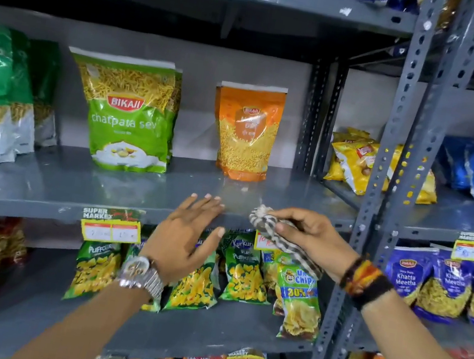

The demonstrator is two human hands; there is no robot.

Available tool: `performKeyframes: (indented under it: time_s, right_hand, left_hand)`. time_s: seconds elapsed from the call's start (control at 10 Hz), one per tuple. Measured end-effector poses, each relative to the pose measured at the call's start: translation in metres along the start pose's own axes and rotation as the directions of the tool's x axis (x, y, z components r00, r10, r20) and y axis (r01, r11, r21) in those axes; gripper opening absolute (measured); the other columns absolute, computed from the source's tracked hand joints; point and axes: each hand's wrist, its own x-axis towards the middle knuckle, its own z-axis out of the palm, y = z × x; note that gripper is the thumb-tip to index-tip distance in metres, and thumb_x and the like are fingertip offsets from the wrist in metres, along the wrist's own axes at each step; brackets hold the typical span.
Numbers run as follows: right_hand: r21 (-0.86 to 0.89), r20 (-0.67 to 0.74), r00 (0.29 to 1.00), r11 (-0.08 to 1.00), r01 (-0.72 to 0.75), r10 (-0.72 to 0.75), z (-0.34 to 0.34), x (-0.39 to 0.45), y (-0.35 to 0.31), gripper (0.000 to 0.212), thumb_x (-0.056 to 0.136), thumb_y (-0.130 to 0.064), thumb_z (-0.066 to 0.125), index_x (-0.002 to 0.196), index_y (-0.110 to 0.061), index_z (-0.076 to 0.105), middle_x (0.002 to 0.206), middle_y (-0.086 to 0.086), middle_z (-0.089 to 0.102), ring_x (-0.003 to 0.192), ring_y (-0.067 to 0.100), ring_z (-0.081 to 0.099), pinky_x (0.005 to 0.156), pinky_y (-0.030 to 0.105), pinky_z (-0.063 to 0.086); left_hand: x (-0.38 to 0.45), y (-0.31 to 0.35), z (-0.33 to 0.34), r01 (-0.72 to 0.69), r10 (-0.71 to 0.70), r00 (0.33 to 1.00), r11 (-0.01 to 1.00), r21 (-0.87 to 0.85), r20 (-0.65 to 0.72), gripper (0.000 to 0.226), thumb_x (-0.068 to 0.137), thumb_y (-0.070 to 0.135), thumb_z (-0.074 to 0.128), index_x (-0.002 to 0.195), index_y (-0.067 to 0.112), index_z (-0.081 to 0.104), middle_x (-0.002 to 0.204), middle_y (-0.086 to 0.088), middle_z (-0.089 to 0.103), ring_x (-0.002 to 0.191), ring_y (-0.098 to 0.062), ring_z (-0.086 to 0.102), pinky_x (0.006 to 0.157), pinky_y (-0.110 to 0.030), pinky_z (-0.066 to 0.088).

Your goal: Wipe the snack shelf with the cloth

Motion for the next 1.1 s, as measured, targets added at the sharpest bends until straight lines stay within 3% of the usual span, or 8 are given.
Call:
performKeyframes:
  time_s: [0.1,0.2,0.4,0.5,0.6,0.7,0.8,1.1]
  right_hand:
    - [-0.025,0.065,0.996,0.998,-0.065,0.066,0.021,-0.014,0.036,0.02,0.09,-0.022,0.068,0.109,-0.025,0.073,0.113,-0.014,0.072,0.108,-0.001,0.064,0.094,0.013,0.047]
    - [-0.129,0.155,0.974,0.981,-0.143,0.163,0.059,-0.003,0.089,0.017,0.09,-0.018,0.068,0.105,-0.026,0.073,0.11,-0.02,0.069,0.103,-0.009,0.062,0.092,0.012,0.044]
    - [-0.325,0.169,0.928,0.908,-0.266,0.332,0.143,0.038,0.204,0.016,0.093,-0.015,0.062,0.102,-0.021,0.074,0.119,0.002,0.067,0.113,0.021,0.061,0.1,0.04,0.049]
    - [-0.555,0.125,0.95,0.814,-0.173,0.288,0.179,0.039,0.243,0.028,0.091,-0.013,0.056,0.105,-0.033,0.071,0.121,-0.004,0.065,0.116,0.023,0.058,0.098,0.035,0.046]
    - [-0.618,0.16,0.968,0.784,-0.055,0.195,0.203,0.013,0.267,0.056,0.093,-0.007,0.048,0.14,-0.036,0.047,0.157,-0.008,0.034,0.146,0.019,0.025,0.121,0.038,0.018]
    - [-0.698,0.18,0.959,0.715,-0.032,0.218,0.217,-0.014,0.283,0.058,0.102,-0.039,0.029,0.154,-0.036,0.005,0.164,-0.009,-0.004,0.152,0.017,-0.009,0.122,0.042,-0.006]
    - [-0.752,0.171,0.941,0.656,-0.068,0.293,0.228,-0.017,0.289,0.07,0.093,-0.063,0.007,0.153,-0.032,-0.01,0.161,-0.011,-0.019,0.149,0.016,-0.022,0.118,0.045,-0.014]
    - [-0.801,0.252,0.89,0.598,-0.028,0.379,0.22,-0.004,0.262,0.065,0.101,-0.05,0.021,0.154,-0.029,-0.01,0.163,-0.007,-0.015,0.151,0.02,-0.015,0.121,0.053,-0.006]
  left_hand:
    - [-0.057,0.003,0.018,0.02,-0.024,0.999,0.997,-0.078,-0.047,0.052,0.103,0.042,0.037,0.146,0.015,0.05,0.155,0.003,0.041,0.149,-0.011,0.029,0.124,-0.032,0.016]
    - [-0.113,-0.014,0.065,0.134,-0.127,0.982,0.99,-0.041,0.142,0.058,0.104,0.053,0.03,0.147,0.019,0.048,0.155,0.002,0.042,0.148,-0.017,0.033,0.124,-0.035,0.018]
    - [-0.185,-0.054,0.155,0.415,-0.424,0.765,0.9,0.133,0.485,0.112,0.081,0.08,-0.014,0.156,0.009,0.03,0.164,-0.01,0.027,0.153,-0.026,0.019,0.124,-0.035,0.009]
    - [-0.206,-0.068,0.19,0.404,-0.452,0.751,0.891,0.206,0.481,0.094,0.095,0.07,0.004,0.15,0.003,0.041,0.157,-0.016,0.039,0.148,-0.032,0.03,0.121,-0.038,0.007]
    - [-0.221,-0.079,0.215,0.397,-0.464,0.727,0.885,0.241,0.506,0.082,0.099,0.062,0.014,0.153,0.004,0.035,0.161,-0.015,0.029,0.15,-0.033,0.025,0.119,-0.042,0.01]
    - [-0.229,-0.078,0.226,0.381,-0.462,0.738,0.887,0.262,0.491,0.079,0.1,0.062,0.021,0.157,0.007,0.025,0.165,-0.011,0.018,0.153,-0.028,0.014,0.12,-0.042,0.008]
    - [-0.234,-0.077,0.235,0.376,-0.471,0.747,0.882,0.286,0.469,0.08,0.098,0.059,0.035,0.158,0.008,0.021,0.166,-0.009,0.013,0.154,-0.026,0.011,0.121,-0.045,0.011]
    - [-0.218,-0.071,0.214,0.368,-0.478,0.689,0.878,0.305,0.544,0.089,0.092,0.07,0.009,0.16,0.012,0.008,0.166,-0.003,-0.002,0.155,-0.025,0.004,0.126,-0.043,0.002]
